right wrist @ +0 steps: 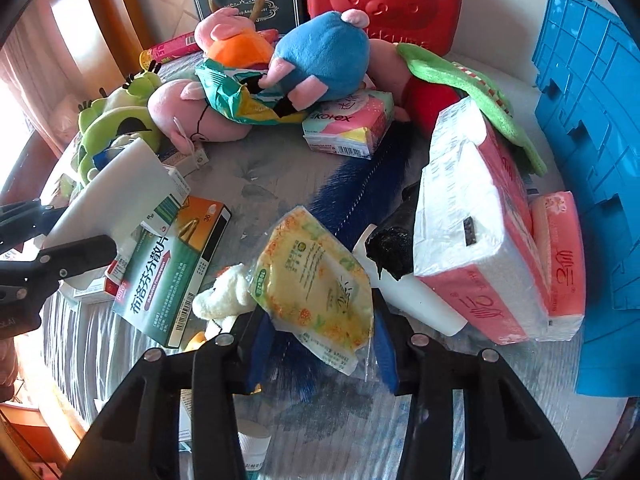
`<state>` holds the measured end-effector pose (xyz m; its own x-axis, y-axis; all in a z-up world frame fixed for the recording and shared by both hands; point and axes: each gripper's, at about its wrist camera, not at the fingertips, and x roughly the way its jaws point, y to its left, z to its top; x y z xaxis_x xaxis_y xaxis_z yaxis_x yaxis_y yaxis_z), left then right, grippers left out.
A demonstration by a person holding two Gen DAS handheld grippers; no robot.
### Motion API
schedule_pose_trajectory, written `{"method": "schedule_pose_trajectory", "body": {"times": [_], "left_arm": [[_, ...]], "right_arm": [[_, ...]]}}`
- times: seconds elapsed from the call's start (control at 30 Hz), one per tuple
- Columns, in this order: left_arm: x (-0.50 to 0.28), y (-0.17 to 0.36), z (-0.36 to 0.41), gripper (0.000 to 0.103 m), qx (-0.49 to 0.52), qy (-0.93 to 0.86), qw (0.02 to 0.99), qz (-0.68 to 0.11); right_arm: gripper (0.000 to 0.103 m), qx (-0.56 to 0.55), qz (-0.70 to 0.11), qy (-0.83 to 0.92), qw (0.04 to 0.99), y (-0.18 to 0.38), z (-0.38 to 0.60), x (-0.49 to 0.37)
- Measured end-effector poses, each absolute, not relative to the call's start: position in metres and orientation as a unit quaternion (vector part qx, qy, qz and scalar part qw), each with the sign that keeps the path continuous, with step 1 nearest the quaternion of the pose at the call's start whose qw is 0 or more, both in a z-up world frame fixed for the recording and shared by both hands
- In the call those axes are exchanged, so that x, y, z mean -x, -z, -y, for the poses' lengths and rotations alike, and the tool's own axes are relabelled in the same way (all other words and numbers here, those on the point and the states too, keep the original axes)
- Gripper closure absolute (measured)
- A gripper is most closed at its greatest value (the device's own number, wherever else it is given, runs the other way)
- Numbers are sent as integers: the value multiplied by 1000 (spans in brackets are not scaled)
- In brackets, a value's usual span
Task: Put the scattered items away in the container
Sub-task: 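Lift the white tube and yellow tissue pack and carry both toward the blue bin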
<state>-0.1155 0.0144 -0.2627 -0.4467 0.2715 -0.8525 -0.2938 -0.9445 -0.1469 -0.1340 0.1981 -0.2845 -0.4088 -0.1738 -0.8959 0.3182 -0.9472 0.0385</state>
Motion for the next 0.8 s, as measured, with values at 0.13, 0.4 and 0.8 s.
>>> {"method": "schedule_pose_trajectory", "body": {"times": [0.13,0.4,0.8], "left_arm": [[112,252,-14,59,493,-855,163,-14],[100,226,-14,59,479,-863,158,-16],[84,175,-16,59,439,-885,157,-4]], "right_arm": [[60,-516,-69,841,148,271,-199,129],[60,-495,-64,853,152,233,-205,117],[60,-445,-62,880,153,163,-214,94]]}}
